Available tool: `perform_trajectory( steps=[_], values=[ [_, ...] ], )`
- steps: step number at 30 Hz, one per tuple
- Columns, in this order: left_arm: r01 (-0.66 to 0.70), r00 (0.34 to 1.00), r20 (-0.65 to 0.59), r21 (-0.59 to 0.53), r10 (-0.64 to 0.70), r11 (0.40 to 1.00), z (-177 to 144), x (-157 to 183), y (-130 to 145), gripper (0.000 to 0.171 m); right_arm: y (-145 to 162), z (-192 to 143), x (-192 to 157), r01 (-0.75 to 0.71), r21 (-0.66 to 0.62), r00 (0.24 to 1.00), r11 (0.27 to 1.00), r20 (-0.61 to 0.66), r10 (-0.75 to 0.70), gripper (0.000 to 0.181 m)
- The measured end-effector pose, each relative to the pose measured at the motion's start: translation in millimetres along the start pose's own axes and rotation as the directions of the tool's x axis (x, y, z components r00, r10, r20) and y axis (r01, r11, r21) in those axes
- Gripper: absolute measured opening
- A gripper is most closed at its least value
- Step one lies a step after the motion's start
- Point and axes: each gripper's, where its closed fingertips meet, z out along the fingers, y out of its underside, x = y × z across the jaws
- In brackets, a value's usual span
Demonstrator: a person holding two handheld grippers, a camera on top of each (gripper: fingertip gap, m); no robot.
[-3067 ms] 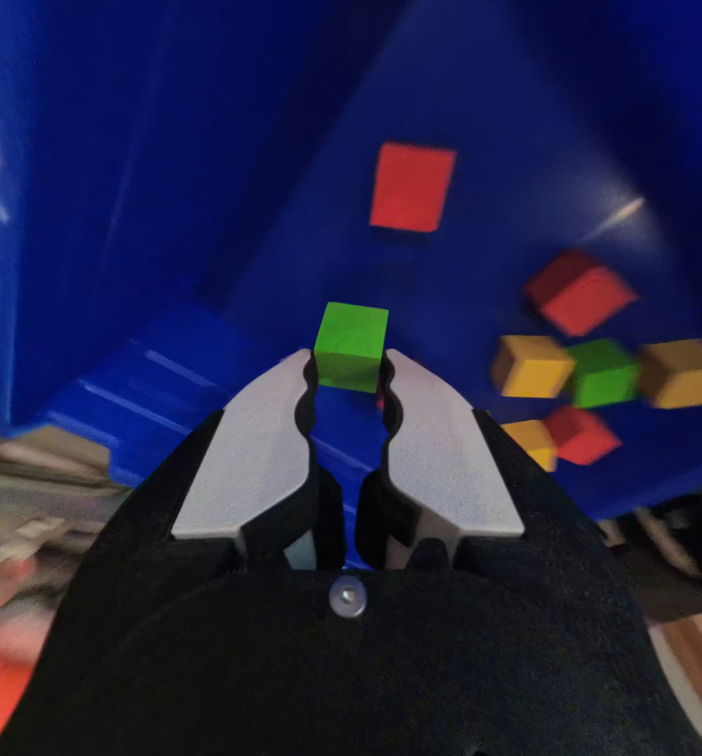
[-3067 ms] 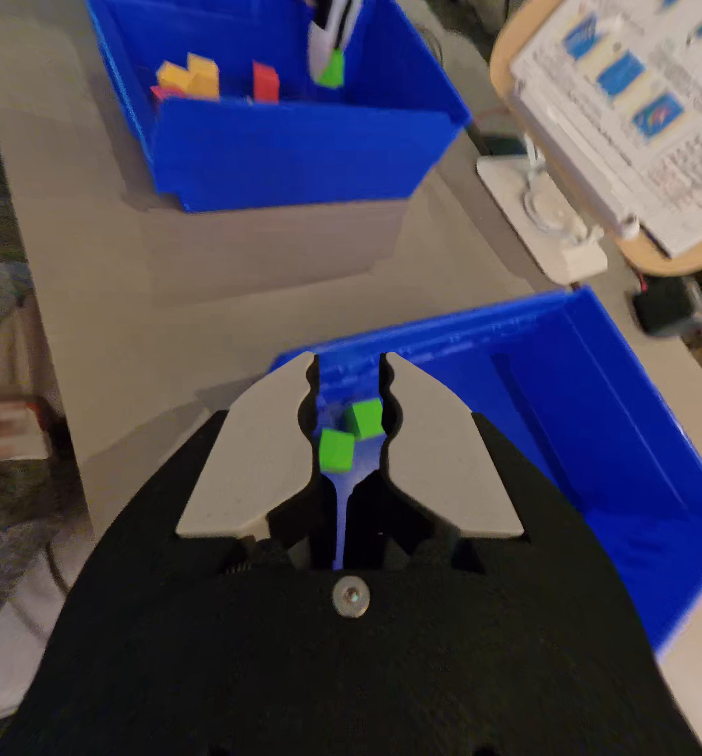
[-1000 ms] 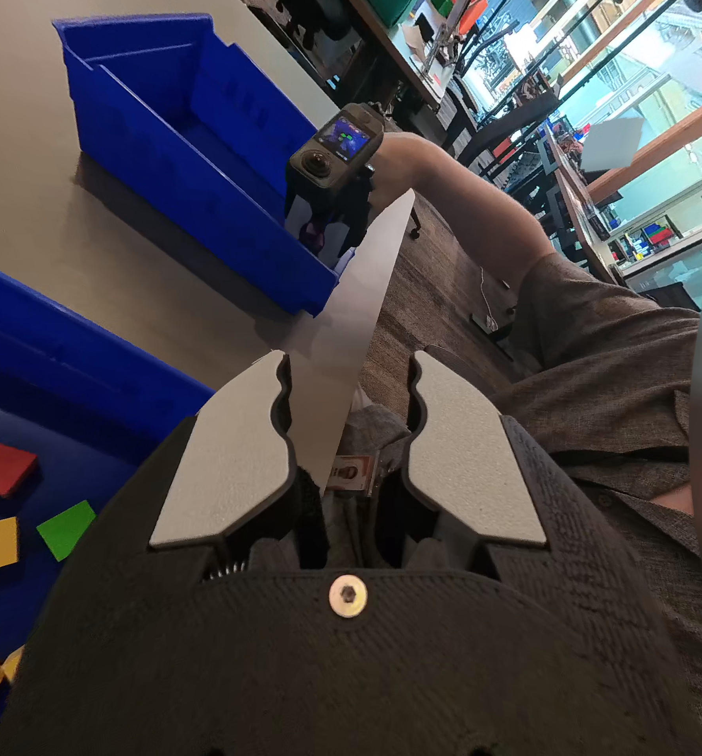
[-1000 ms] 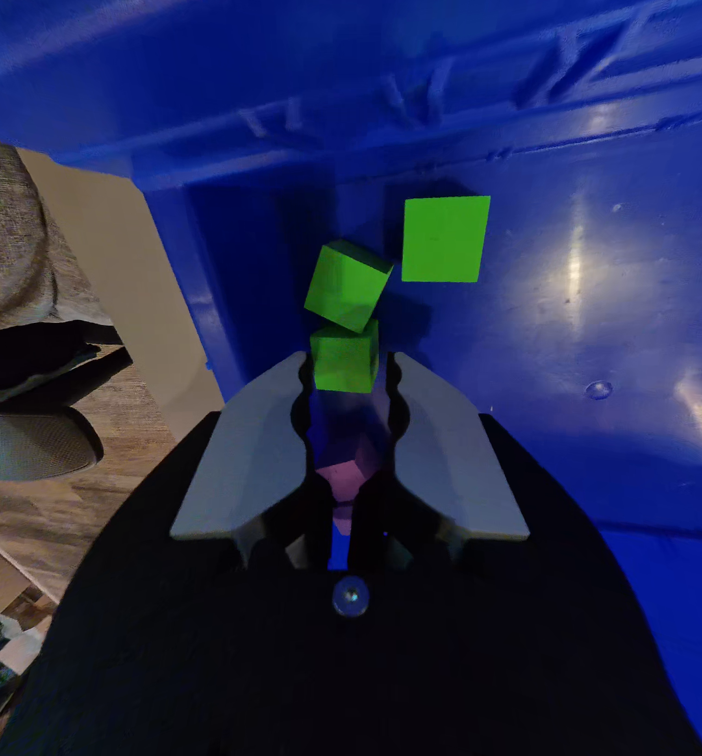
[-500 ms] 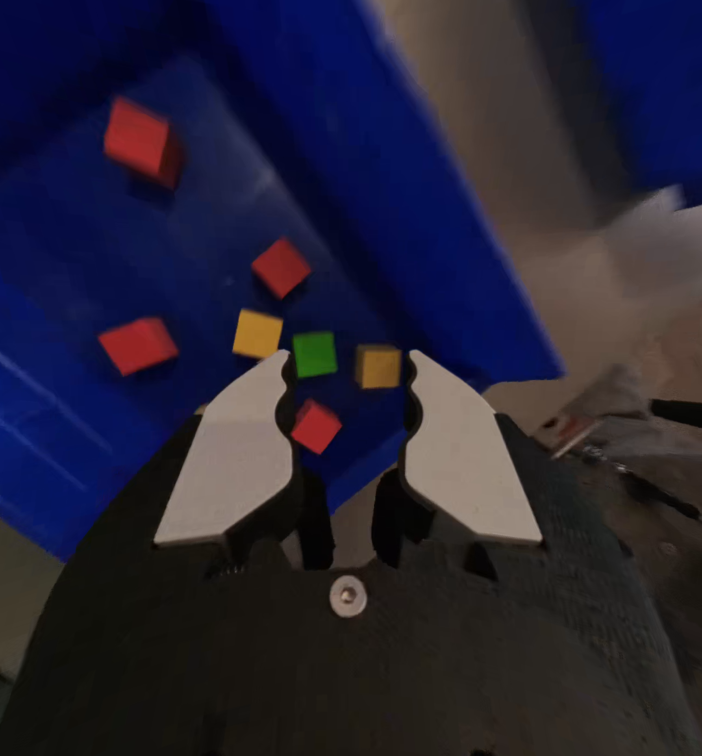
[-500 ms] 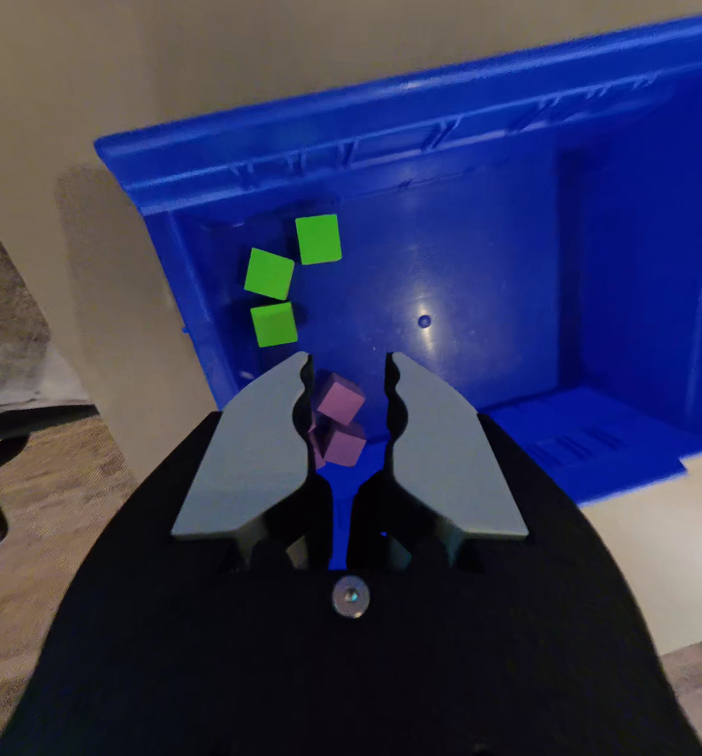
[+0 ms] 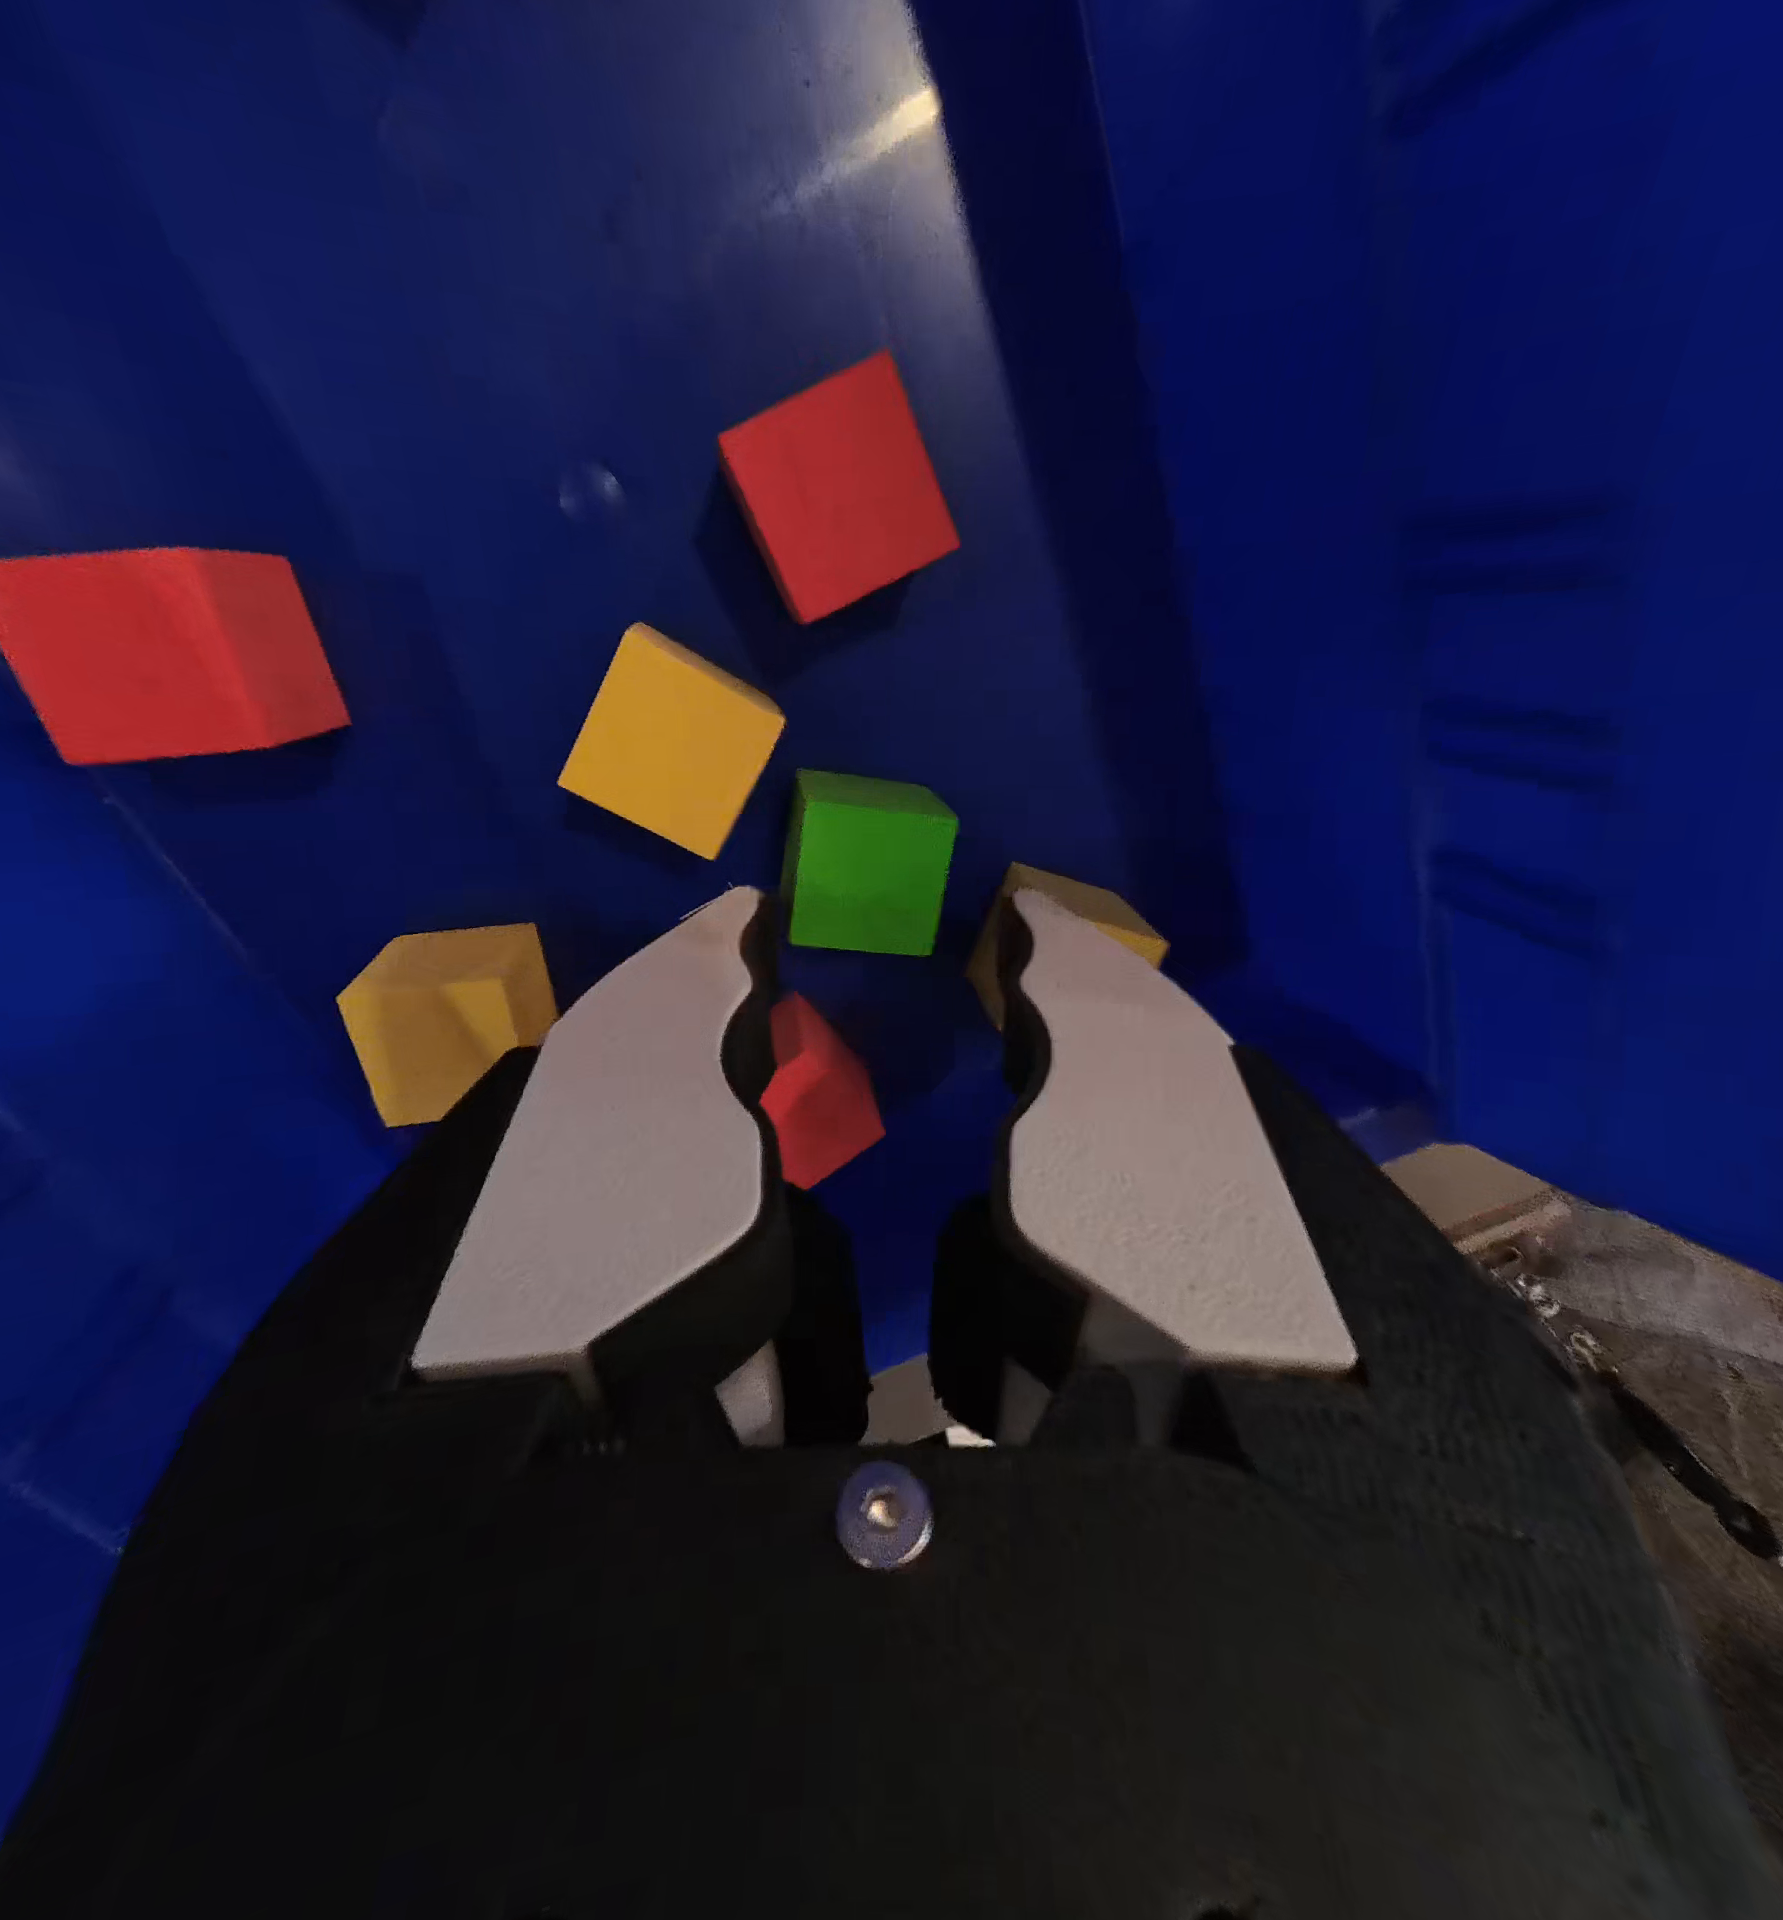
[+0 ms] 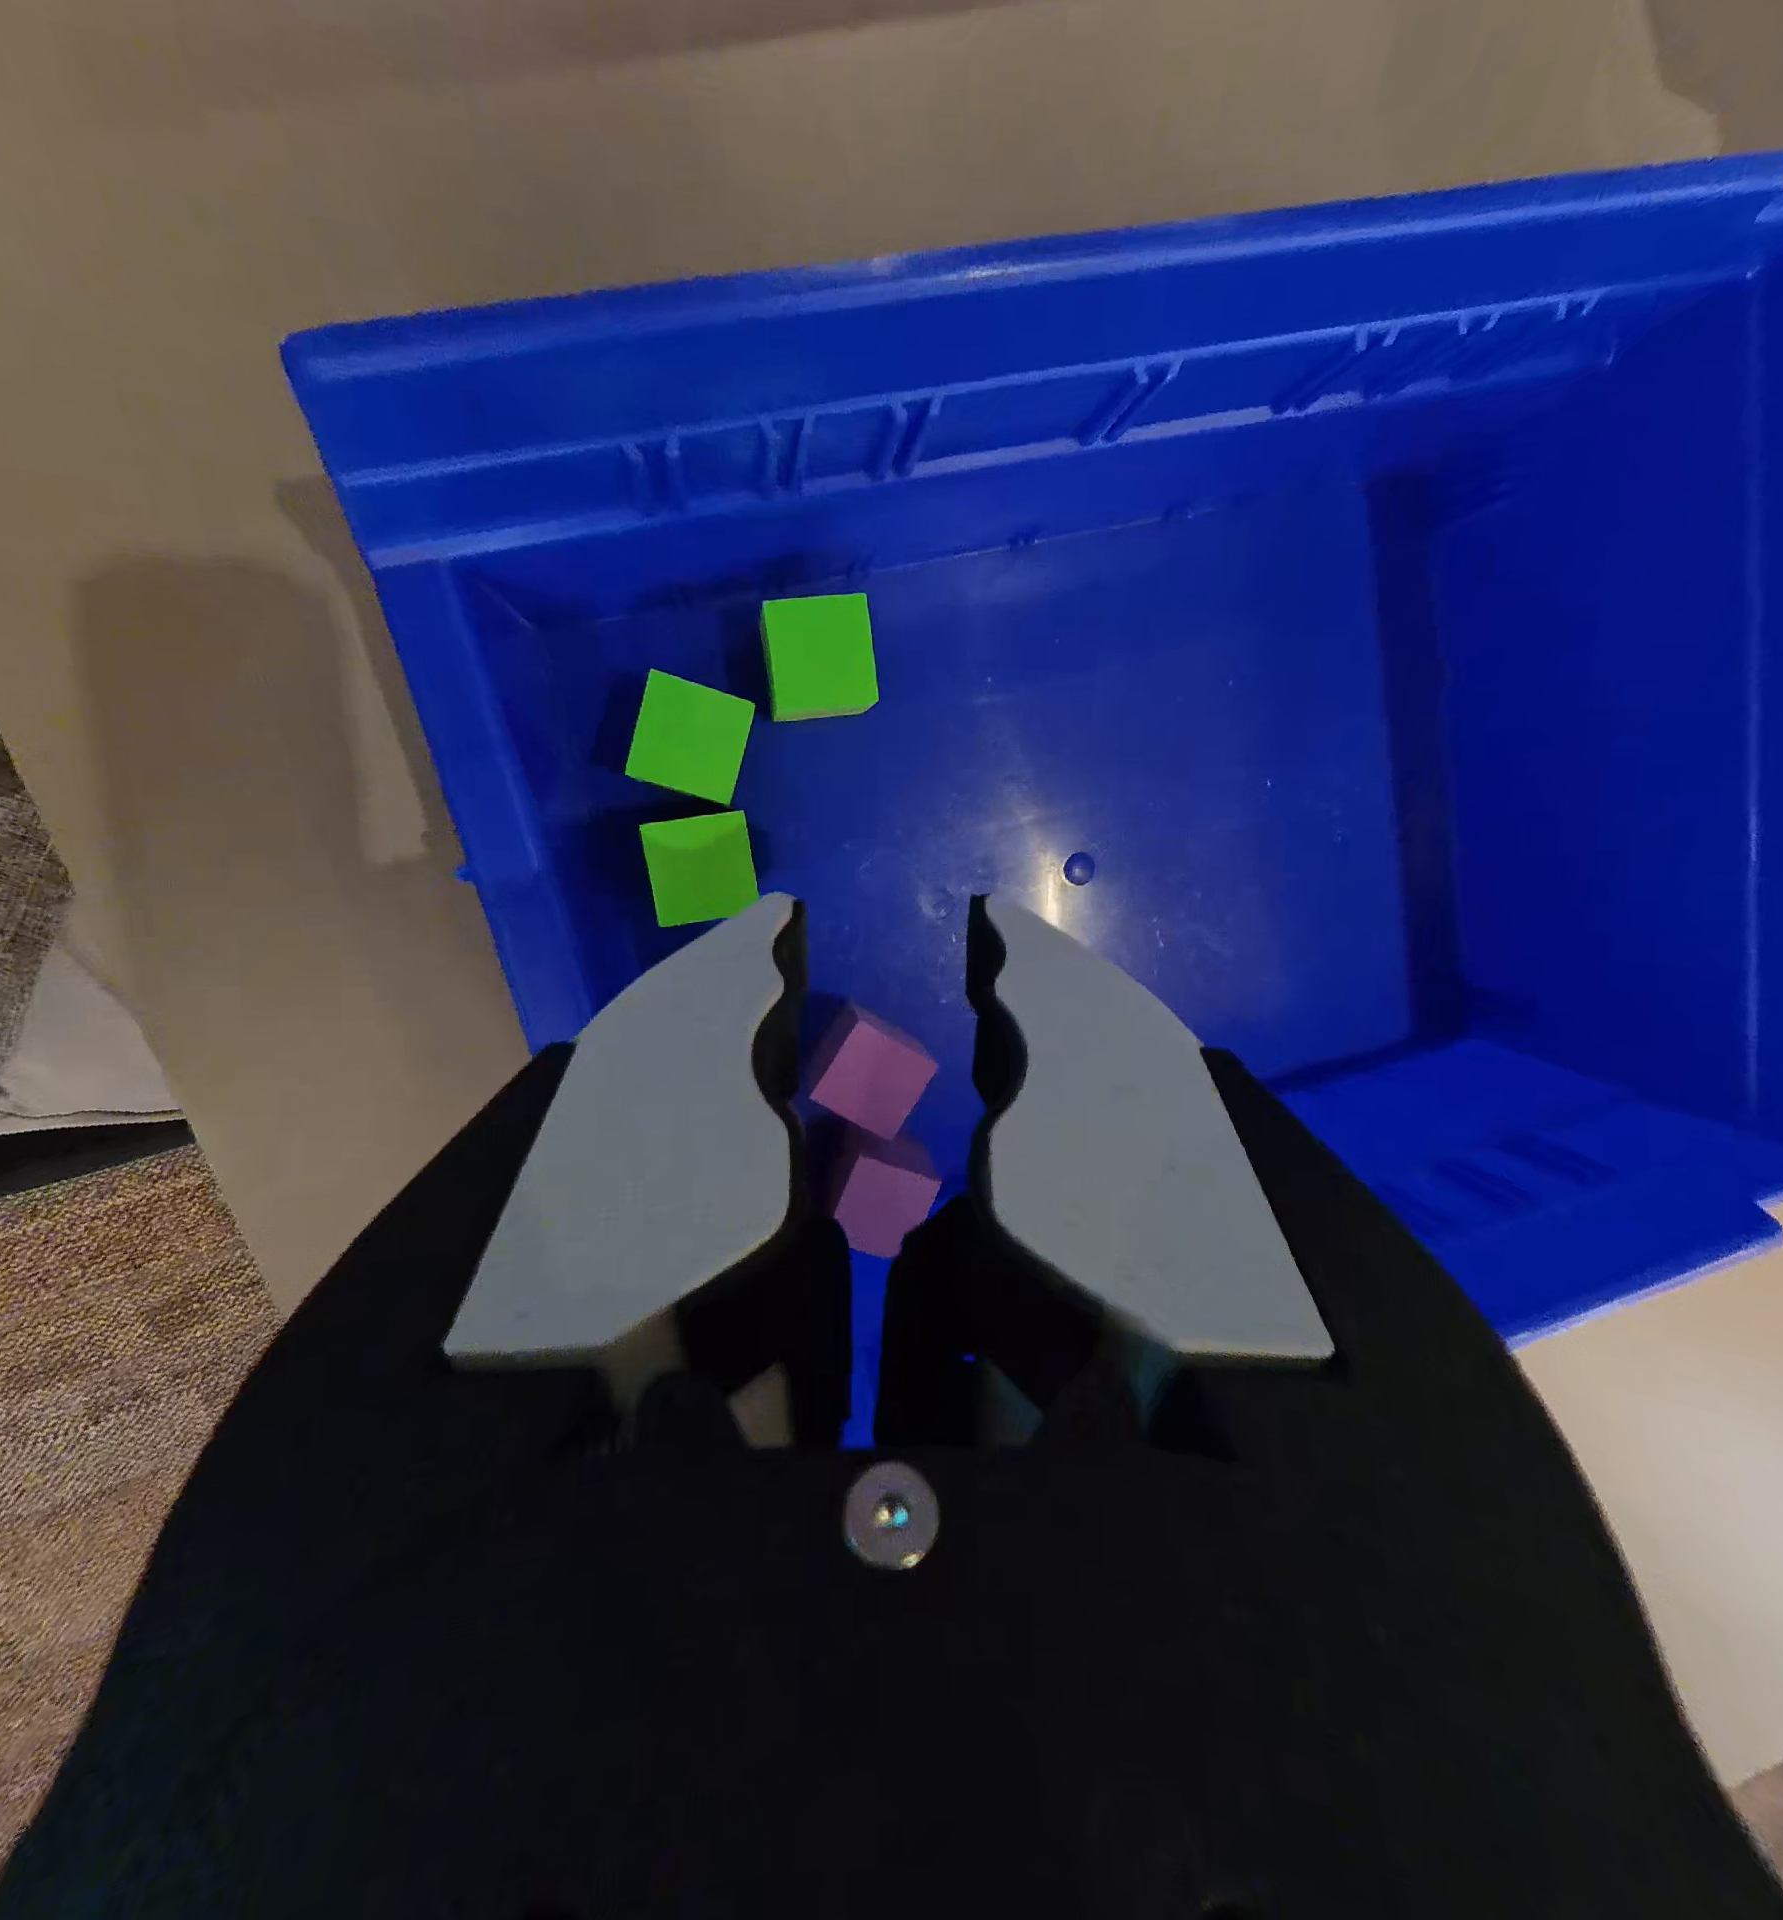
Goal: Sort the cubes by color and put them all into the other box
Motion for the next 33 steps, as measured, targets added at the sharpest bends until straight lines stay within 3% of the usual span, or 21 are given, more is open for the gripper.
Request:
perform_trajectory(
  steps=[4, 6, 11, 13, 15, 17, 19, 23, 27, 33],
  values=[
    [0.002, 1.0, 0.002, -0.026, -0.002, 1.0, 10, -3, 1, 0.041, 1, -2, -1, 0.011, 0.003, 1.0, 1.0, -0.014, -0.011, 0.029],
    [-0.001, 1.0, -0.006, -0.021, 0.001, 1.0, 11, -3, 0, 0.032, 2, -4, -2, 0.013, 0.006, 1.0, 1.0, -0.019, -0.013, 0.028],
    [0.012, 0.999, -0.033, 0.043, -0.011, 0.999, -4, -5, -6, 0.03, -12, -17, -1, 0.035, 0.077, 0.997, 0.996, -0.074, -0.03, 0.027],
    [0.031, 0.993, -0.119, 0.124, -0.016, 0.992, -20, 0, -10, 0.03, -30, -26, -1, 0.074, 0.173, 0.99, 0.982, -0.132, -0.051, 0.027],
    [0.057, 0.952, -0.304, 0.245, 0.021, 0.968, -44, 18, -17, 0.031, -57, -38, -5, 0.127, 0.306, 0.978, 0.943, -0.198, -0.067, 0.027],
    [0.101, 0.836, -0.536, 0.363, 0.119, 0.926, -76, 48, -23, 0.03, -85, -50, -15, 0.178, 0.438, 0.965, 0.881, -0.252, -0.07, 0.027],
    [0.152, 0.656, -0.716, 0.433, 0.237, 0.889, -111, 77, -23, 0.03, -114, -57, -30, 0.219, 0.543, 0.959, 0.811, -0.274, -0.075, 0.027],
    [0.193, 0.349, -0.861, 0.453, 0.37, 0.87, -153, 118, -12, 0.03, -169, -55, -66, 0.249, 0.662, 0.963, 0.707, -0.248, -0.107, 0.03],
    [0.169, 0.186, -0.891, 0.444, 0.414, 0.88, -169, 149, -3, 0.03, -214, -55, -89, 0.291, 0.732, 0.954, 0.616, -0.272, -0.128, 0.032],
    [0.126, 0.071, -0.905, 0.426, 0.42, 0.896, -176, 175, 5, 0.033, -246, -58, -101, 0.389, 0.72, 0.918, 0.575, -0.354, -0.179, 0.032]
  ],
)
